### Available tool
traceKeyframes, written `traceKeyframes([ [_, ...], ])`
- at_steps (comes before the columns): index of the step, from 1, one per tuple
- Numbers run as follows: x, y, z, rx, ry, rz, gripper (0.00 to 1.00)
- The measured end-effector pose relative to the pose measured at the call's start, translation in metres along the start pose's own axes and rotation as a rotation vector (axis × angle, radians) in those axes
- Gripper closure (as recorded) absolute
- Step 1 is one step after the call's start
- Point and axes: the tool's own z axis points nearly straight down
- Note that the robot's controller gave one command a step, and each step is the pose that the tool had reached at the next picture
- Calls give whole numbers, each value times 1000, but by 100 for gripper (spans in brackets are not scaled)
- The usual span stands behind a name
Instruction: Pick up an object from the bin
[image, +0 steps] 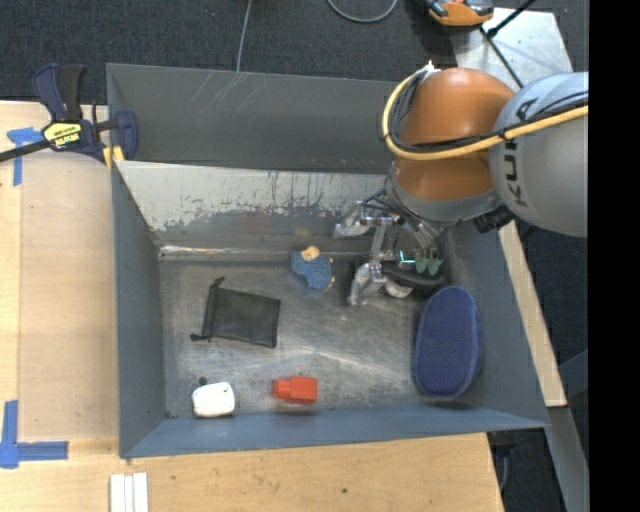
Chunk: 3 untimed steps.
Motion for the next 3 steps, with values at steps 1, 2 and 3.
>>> traceKeyframes([
  [1,-16,-4,98,-1,-13,-51,0],
  [2,-19,-4,93,-1,-28,-50,100],
  [3,-11,-18,-63,1,-18,-60,100],
])
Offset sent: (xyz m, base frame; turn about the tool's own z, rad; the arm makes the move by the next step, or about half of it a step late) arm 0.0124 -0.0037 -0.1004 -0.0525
